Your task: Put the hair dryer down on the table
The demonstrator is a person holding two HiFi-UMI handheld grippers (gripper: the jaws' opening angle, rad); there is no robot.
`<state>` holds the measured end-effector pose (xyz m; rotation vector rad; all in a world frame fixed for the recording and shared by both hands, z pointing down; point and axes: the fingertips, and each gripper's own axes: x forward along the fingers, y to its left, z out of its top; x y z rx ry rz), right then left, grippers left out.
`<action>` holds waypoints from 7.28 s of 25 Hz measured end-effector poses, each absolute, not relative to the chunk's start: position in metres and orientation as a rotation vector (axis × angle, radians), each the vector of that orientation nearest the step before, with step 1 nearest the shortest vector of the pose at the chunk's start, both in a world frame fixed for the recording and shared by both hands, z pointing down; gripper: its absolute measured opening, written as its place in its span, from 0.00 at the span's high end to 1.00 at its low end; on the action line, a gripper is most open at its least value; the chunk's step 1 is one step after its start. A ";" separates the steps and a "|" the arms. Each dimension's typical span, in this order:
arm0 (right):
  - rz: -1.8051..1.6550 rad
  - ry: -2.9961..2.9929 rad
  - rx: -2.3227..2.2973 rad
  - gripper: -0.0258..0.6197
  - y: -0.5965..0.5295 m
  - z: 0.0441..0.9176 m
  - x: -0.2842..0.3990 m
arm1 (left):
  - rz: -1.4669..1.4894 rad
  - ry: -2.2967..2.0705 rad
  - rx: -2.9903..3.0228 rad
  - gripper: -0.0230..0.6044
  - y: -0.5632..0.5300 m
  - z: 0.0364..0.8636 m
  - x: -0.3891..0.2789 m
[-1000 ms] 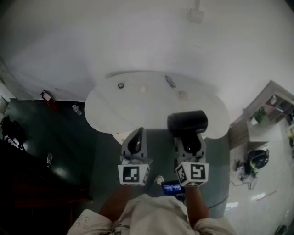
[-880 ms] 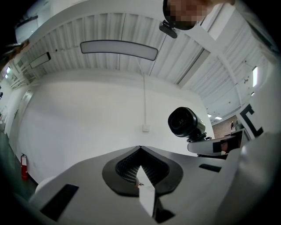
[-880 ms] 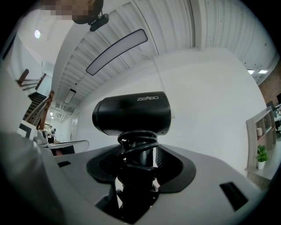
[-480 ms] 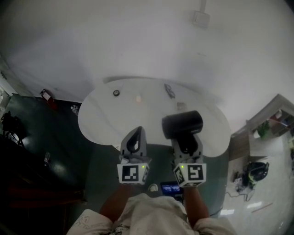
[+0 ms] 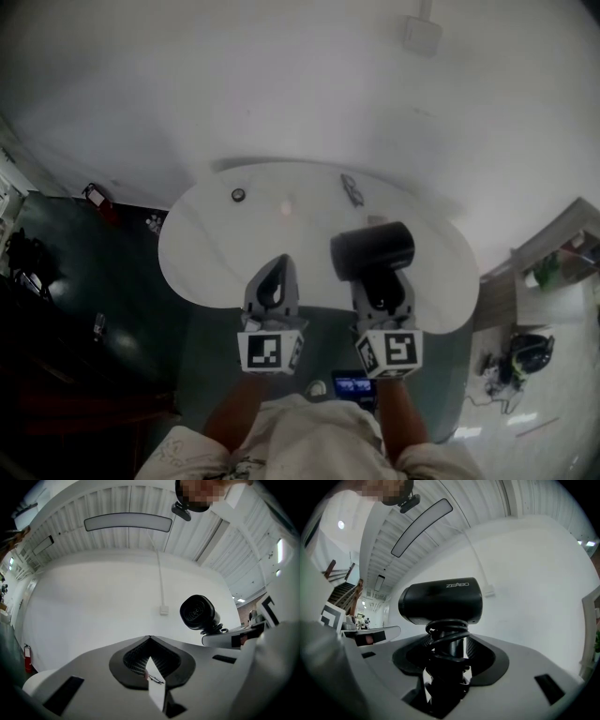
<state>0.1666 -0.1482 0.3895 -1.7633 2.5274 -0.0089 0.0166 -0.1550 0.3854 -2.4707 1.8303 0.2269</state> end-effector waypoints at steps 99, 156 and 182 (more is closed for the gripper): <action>-1.411 3.366 -1.897 0.60 -0.525 0.732 0.045 | 0.136 2.124 -2.350 0.97 -0.378 0.424 -0.118; 0.201 2.545 -1.865 0.77 -0.417 0.373 0.075 | 0.197 1.772 -2.569 0.97 -0.422 0.400 -0.049; 0.147 2.548 -1.961 0.95 -0.420 0.392 0.099 | 0.177 1.750 -2.537 0.97 -0.416 0.391 -0.035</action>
